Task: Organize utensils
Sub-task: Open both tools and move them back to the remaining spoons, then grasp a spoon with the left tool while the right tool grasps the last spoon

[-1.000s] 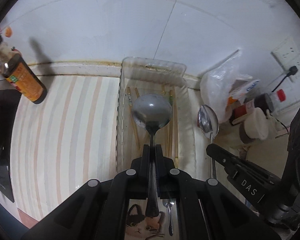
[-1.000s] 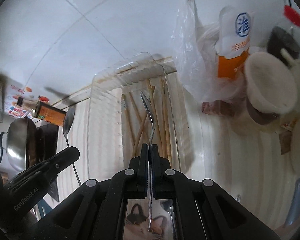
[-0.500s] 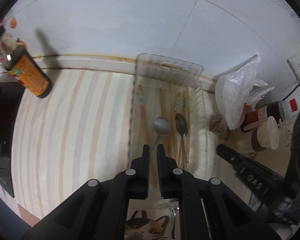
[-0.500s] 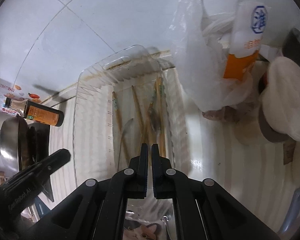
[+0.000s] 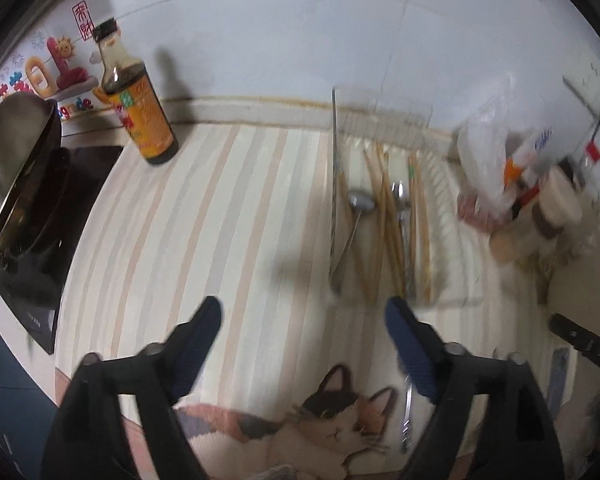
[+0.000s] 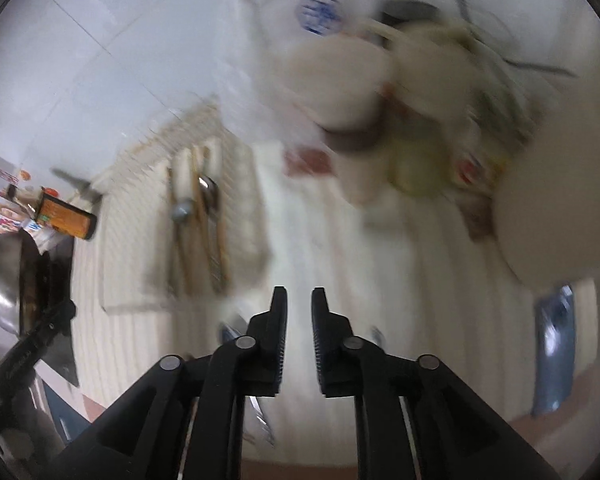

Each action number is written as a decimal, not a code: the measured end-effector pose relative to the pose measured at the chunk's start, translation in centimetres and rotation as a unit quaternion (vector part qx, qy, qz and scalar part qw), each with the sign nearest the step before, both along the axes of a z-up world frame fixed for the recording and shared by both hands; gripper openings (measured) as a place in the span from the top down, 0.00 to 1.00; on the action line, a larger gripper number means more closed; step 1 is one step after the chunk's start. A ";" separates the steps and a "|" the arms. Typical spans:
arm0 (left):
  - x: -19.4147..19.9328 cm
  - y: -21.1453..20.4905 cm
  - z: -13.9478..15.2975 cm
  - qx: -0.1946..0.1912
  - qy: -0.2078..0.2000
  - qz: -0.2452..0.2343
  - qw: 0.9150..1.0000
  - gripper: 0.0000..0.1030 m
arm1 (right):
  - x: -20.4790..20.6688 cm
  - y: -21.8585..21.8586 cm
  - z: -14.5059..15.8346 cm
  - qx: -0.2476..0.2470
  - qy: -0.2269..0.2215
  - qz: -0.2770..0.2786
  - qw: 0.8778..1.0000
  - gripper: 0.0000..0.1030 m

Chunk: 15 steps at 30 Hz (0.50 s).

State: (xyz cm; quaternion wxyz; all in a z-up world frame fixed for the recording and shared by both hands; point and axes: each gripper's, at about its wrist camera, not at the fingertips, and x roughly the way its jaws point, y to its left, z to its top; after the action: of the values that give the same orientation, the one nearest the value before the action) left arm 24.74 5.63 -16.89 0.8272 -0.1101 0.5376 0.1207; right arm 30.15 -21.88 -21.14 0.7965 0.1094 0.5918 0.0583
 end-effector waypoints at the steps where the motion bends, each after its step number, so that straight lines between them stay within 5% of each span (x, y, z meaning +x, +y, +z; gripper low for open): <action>1: -0.5 -0.2 -0.7 0.008 0.006 -0.002 1.000 0.10 | -0.9 -0.7 -0.5 -0.007 0.006 -0.004 1.000 0.74; 3: -1.4 -0.8 -2.4 0.011 0.025 -0.009 1.000 0.05 | -2.6 -2.0 -1.9 -0.016 0.023 -0.010 1.000 0.66; 15: -4.5 -5.7 -9.5 0.003 0.110 -0.053 0.992 0.03 | -8.1 -2.8 -11.4 -0.068 0.132 0.018 0.989 0.62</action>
State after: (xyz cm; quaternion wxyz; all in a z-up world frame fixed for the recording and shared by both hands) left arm 20.26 -0.05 -26.41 0.7686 -0.0650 0.6301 0.0892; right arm 22.09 -24.64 -32.52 0.7160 0.0515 0.6959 0.0175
